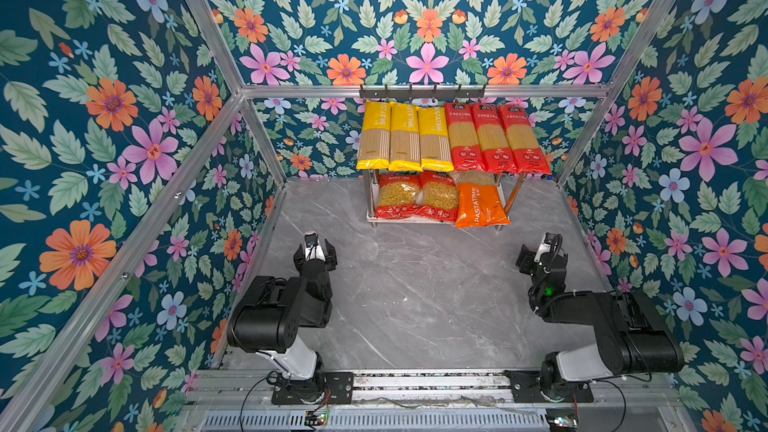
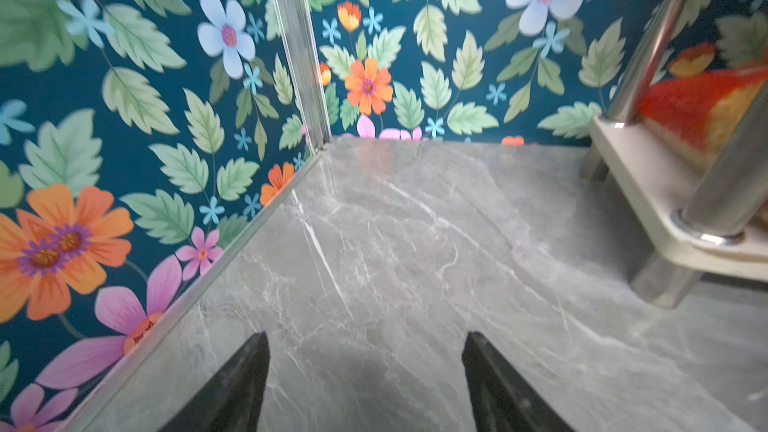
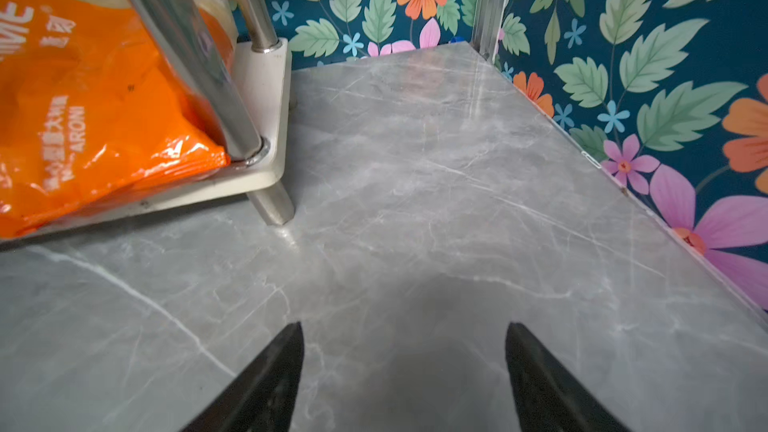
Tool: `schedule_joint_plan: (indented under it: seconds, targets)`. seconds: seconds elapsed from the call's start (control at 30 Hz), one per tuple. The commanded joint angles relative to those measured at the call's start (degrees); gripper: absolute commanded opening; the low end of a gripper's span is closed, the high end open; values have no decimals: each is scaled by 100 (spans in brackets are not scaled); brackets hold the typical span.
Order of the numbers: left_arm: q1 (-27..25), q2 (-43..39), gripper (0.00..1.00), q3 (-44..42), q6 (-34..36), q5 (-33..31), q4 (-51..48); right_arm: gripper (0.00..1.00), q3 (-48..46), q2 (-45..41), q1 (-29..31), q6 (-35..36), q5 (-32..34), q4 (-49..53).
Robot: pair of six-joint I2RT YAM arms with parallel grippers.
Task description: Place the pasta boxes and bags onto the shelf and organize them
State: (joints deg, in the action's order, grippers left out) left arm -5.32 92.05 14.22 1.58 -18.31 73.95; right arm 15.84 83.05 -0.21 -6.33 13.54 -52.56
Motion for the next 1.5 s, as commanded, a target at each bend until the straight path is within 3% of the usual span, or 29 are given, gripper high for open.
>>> schedule_joint_plan:
  seconds: [0.0, 0.03, 0.07, 0.17, 0.2, 0.27, 1.47]
  targets:
    - [48, 108, 76, 73, -143, 139, 174, 83, -9, 70, 3, 85, -102, -462]
    - [49, 23, 77, 92, -181, 141, -57, 86, -10, 83, 5, 99, -104, -458]
    - [61, -44, 77, 124, -220, 142, -252, 96, 23, -21, -1, 20, -106, -160]
    - [62, 7, 77, 121, -211, 122, -138, 99, -4, 70, 3, 93, -103, -453]
    - [66, -11, 81, 125, -220, 134, -192, 99, 5, 28, 3, 65, -117, -322]
    - [66, 19, 99, 110, -207, 132, -100, 99, 23, 7, 5, 17, -116, -251]
    - [67, 6, 100, 108, -238, 46, -114, 99, 8, 36, 8, 70, -118, -343]
